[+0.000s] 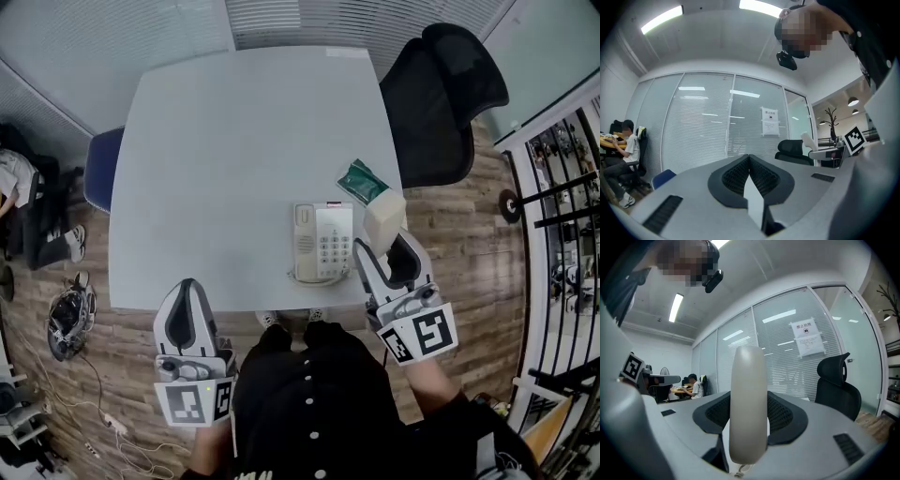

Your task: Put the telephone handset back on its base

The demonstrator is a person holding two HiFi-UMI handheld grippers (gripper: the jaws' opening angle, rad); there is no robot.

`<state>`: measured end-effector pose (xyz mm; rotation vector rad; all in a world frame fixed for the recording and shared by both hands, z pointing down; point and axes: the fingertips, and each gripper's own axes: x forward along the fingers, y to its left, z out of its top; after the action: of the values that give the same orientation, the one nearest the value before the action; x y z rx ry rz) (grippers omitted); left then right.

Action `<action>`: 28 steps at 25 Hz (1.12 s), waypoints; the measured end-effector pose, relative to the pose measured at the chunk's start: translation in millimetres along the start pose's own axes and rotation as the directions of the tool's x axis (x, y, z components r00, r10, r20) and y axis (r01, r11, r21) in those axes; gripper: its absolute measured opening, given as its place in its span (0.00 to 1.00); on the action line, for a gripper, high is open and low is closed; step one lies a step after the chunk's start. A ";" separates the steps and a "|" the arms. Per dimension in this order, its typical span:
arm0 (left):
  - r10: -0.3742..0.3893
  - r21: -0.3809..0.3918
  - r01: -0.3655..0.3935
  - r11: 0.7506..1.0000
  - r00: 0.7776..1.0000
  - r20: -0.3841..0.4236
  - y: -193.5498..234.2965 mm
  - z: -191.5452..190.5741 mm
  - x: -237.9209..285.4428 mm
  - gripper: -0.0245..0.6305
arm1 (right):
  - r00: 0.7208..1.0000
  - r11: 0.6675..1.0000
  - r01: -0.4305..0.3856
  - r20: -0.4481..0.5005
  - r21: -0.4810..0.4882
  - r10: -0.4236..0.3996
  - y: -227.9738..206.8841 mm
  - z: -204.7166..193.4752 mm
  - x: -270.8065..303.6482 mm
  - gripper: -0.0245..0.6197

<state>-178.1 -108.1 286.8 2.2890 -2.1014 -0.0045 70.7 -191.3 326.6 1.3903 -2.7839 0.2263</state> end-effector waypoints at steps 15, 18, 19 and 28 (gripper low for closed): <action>-0.074 -0.052 0.068 0.996 0.990 -0.123 16.4 -49.3 16.9 0.06 | 0.978 0.989 0.066 -0.204 0.135 -0.038 14.2 -97.1 34.1 0.40; -0.083 -0.062 0.074 0.995 0.986 -0.142 15.9 -57.4 18.7 0.06 | 0.968 0.980 0.091 -0.247 0.175 -0.046 13.6 -118.5 39.2 0.40; -0.085 -0.065 0.076 0.995 0.985 -0.148 15.6 -59.6 18.8 0.06 | 0.964 0.977 0.101 -0.261 0.187 -0.050 13.4 -125.6 40.5 0.40; -0.092 -0.081 0.077 0.994 0.975 -0.204 18.0 -81.2 16.3 0.06 | 0.931 0.952 0.171 -0.358 0.255 -0.071 19.2 -182.1 57.0 0.40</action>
<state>-192.6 -124.0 368.9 2.2276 -1.8712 0.1464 12.8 -199.9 509.2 1.4055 -2.4357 0.8089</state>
